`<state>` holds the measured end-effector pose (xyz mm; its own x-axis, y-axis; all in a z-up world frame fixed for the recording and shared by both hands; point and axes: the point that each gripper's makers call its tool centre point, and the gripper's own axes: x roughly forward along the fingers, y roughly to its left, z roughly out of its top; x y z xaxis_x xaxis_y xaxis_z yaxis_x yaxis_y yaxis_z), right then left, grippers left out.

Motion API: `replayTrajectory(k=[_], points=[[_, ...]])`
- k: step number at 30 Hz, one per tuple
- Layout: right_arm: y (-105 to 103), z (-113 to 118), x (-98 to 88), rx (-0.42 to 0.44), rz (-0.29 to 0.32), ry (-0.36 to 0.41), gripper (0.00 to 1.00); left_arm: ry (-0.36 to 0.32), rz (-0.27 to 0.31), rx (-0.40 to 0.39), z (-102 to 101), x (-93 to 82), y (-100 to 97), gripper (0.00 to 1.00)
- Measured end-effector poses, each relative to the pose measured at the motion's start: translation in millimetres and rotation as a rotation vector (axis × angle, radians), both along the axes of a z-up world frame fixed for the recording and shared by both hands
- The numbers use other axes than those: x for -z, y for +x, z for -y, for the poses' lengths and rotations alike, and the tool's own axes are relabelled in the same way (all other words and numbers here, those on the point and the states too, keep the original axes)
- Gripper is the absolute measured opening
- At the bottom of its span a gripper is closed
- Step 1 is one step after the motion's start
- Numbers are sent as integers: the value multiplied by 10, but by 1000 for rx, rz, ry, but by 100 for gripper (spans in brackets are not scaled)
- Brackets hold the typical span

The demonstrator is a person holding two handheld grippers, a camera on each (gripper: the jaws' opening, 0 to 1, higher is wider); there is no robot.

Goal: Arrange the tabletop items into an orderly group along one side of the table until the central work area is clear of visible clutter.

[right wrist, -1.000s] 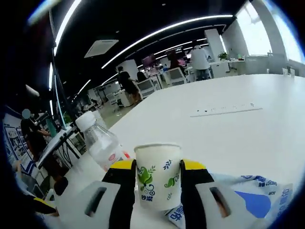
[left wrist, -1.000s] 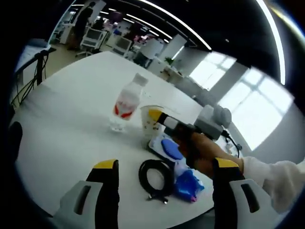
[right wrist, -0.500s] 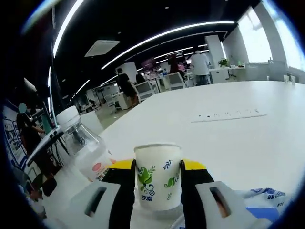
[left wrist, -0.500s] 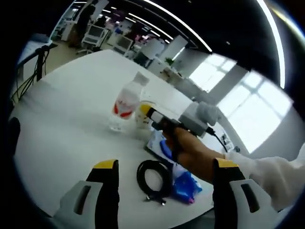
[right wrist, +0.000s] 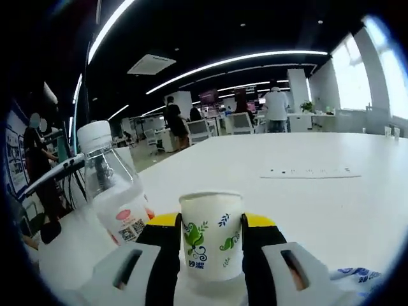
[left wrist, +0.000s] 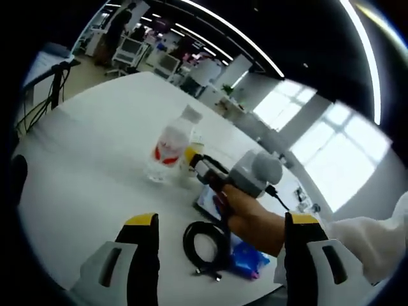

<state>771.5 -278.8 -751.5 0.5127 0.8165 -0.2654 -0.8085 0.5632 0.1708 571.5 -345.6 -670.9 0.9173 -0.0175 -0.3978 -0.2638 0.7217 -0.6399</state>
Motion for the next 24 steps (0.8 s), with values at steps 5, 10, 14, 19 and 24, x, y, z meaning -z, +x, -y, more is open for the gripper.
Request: replayTrajectory(k=[5,10,14,19,24], points=[[-67,52,-72,-9,27,21,34,-2,7,-11,-7,-17,-6,77],[-71,70,-42,-26,26,39,33,1,18,2,31,-42,18,77],[-92,140,-40,-31,22,44,34,2,15,9,49,-37,21,77],[-204,153,-71,-69,11,66,30,5,14,12,56,-32,25,76],[-185,219,-185,-51,4,106,23,8,12,22,64,-10,45,75]])
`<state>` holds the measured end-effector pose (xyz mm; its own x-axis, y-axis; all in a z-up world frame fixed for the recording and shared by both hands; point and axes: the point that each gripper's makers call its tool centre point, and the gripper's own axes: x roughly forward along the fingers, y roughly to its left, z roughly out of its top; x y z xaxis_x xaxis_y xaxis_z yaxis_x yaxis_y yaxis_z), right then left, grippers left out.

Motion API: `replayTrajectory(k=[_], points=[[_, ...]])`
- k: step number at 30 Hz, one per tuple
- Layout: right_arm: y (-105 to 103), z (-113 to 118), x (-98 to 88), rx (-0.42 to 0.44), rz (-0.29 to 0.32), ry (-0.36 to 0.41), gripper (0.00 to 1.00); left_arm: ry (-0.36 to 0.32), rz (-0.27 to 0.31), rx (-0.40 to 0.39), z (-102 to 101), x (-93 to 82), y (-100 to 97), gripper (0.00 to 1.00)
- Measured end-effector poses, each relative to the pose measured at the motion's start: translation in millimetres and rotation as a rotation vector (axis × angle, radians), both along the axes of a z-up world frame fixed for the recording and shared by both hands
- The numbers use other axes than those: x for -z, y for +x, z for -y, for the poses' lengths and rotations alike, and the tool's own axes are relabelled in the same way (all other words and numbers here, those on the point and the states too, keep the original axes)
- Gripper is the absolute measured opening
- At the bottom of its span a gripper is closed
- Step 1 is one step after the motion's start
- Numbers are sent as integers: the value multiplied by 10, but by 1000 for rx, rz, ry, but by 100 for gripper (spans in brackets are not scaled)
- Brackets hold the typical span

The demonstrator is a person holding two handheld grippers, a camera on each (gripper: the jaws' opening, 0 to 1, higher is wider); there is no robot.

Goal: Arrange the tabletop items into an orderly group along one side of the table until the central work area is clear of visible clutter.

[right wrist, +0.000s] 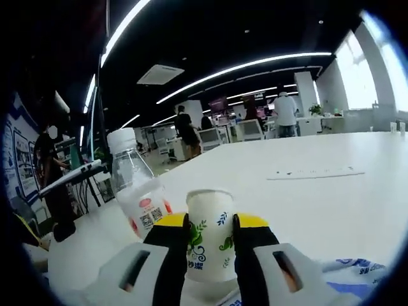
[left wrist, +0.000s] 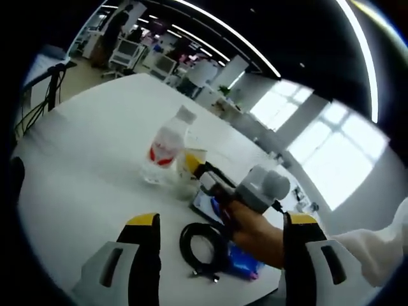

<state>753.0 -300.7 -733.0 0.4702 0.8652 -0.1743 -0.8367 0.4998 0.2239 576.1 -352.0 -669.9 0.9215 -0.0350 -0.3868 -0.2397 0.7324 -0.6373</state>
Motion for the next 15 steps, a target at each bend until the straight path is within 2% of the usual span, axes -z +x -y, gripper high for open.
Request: replayTrajectory(k=[1,4,7,8,9,10,11,12,13,15], points=[[4,13,-20,2,-1,6,23,1,0,2,3,2,3,75],[-44,55,-236,1,0,85,23,24,-10,17,13,23,21,75],[-120,113,-403,-2,12,108,24,69,-26,36,-11,52,44,74],[-130,143,-457,9,5,121,24,95,-24,34,-36,43,50,74],[-139,185,-563,36,-29,162,24,166,-10,42,-91,35,75,73],[-166,212,-629,43,-45,186,24,208,-27,51,-121,66,70,71],[-187,243,-666,25,-33,179,24,202,-69,26,-181,118,59,67],[-255,259,-755,12,-22,179,24,213,-33,20,-220,74,95,65],[-382,286,-936,-19,4,193,24,180,-1,5,-215,3,114,64],[-461,334,-1063,-38,16,212,24,177,52,0,-202,-111,156,66]])
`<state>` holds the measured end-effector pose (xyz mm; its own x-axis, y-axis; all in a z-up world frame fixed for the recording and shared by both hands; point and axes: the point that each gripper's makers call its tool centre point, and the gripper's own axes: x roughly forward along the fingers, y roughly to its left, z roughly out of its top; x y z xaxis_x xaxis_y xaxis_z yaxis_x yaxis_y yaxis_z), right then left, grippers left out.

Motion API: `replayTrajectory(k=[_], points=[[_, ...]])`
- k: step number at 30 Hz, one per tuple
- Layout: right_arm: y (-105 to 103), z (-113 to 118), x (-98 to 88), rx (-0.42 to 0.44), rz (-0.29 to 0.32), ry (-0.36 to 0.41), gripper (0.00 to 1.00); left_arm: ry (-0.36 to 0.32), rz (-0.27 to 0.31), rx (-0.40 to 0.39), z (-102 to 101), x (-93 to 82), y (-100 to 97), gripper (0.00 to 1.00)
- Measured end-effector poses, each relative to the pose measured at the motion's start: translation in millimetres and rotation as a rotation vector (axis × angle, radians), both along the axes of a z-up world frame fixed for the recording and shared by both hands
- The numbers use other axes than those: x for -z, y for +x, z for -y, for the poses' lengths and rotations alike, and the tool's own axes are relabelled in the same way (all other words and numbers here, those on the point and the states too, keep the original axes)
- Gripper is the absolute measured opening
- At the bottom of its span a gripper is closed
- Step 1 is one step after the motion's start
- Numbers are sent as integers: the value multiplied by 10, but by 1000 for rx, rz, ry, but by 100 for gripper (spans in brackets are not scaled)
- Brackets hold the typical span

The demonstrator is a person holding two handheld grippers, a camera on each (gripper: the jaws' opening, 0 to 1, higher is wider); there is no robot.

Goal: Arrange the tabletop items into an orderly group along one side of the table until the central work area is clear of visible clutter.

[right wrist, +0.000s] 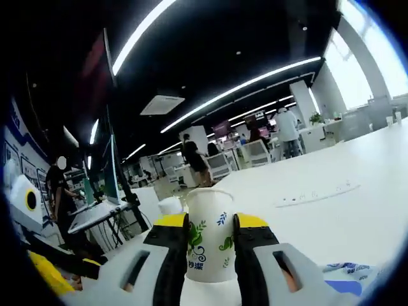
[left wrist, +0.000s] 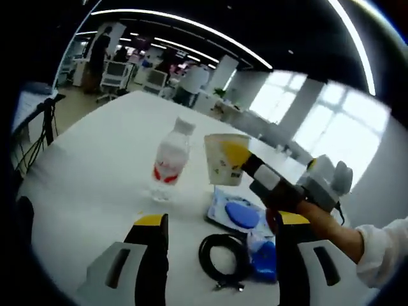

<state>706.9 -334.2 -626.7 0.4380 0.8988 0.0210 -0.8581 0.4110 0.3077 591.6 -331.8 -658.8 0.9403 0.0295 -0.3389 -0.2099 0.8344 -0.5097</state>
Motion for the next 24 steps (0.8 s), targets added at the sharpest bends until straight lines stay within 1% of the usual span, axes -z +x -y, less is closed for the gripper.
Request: replayTrajectory(k=[1,2,3,4,5,7,11,12,14,15,16,17,19,20,21,23,24], points=[[-17,8,-21,-4,-1,3,24,12,1,9,13,-13,-4,67],[-77,24,-72,-23,-1,5,24,40,-1,24,34,-27,12,67],[-138,47,-125,-38,24,-8,24,70,-18,44,40,-3,11,67],[-166,71,-165,-37,28,-5,24,85,-26,52,52,1,14,67],[-189,90,-195,-41,25,2,24,90,-23,54,99,-19,29,67],[-240,121,-234,-50,10,10,24,97,-18,67,131,-39,31,67],[-379,171,-277,-75,15,-10,24,117,-8,75,148,-102,43,67],[-486,180,-324,-84,7,-19,24,128,0,76,148,-136,48,67],[-622,199,-420,-100,-5,1,25,141,8,81,147,-165,61,66],[-678,199,-462,-109,12,-5,25,142,5,87,151,-153,57,66],[-776,195,-536,-135,37,-6,25,143,5,94,169,-159,65,66],[-820,195,-579,-147,46,-2,25,144,6,97,182,-166,72,66],[-877,210,-640,-153,74,-14,25,148,20,101,206,-213,73,66],[-883,225,-647,-149,77,-22,25,152,22,102,207,-222,73,66],[-865,240,-641,-143,72,-23,25,169,30,99,194,-257,74,65],[-842,274,-639,-135,43,-12,25,197,36,100,168,-282,67,64],[-846,280,-637,-134,48,-17,25,209,35,102,158,-279,65,64]])
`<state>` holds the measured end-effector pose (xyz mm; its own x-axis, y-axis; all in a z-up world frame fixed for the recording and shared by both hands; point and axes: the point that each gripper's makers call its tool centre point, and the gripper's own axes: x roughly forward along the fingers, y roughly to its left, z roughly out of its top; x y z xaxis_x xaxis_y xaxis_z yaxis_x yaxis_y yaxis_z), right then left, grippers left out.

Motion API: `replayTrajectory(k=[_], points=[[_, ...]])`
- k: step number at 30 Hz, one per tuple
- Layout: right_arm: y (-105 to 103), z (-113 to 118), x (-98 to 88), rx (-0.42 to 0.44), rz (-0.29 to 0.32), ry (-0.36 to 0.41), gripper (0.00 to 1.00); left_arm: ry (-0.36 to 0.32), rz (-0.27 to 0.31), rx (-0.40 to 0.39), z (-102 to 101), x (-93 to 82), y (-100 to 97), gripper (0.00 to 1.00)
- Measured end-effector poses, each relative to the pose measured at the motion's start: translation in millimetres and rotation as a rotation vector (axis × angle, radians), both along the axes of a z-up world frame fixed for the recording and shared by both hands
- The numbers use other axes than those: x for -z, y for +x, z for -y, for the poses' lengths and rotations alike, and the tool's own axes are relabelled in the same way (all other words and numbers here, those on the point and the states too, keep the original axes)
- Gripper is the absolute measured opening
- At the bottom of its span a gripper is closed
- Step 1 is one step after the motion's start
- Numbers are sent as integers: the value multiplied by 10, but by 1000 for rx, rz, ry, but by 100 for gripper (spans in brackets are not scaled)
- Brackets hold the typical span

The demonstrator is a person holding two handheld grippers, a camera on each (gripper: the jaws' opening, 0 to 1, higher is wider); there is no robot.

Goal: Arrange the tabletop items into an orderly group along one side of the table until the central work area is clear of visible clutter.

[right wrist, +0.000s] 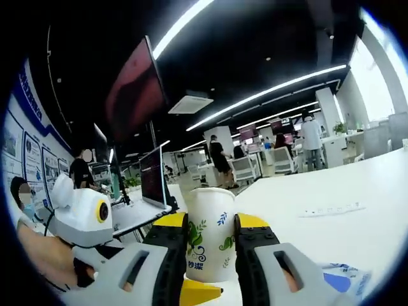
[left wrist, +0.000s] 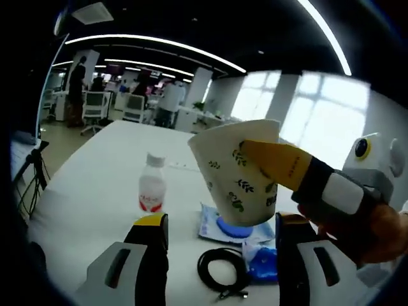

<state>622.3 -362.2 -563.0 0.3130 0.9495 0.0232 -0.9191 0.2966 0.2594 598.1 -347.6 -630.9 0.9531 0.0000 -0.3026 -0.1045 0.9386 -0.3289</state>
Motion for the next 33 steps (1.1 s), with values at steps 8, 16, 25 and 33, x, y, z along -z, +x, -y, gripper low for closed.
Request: replayTrajectory(k=[8,16,25,33], points=[[-138,17,35,-25,8,-68,26,96,-19,79,118,-16,3,60],[-227,38,-39,-73,52,-85,27,175,15,138,152,-80,15,37],[-164,103,3,-232,-5,-133,35,123,49,153,164,-135,5,34],[-146,248,-192,-489,-92,-84,38,74,189,225,376,-453,12,34]])
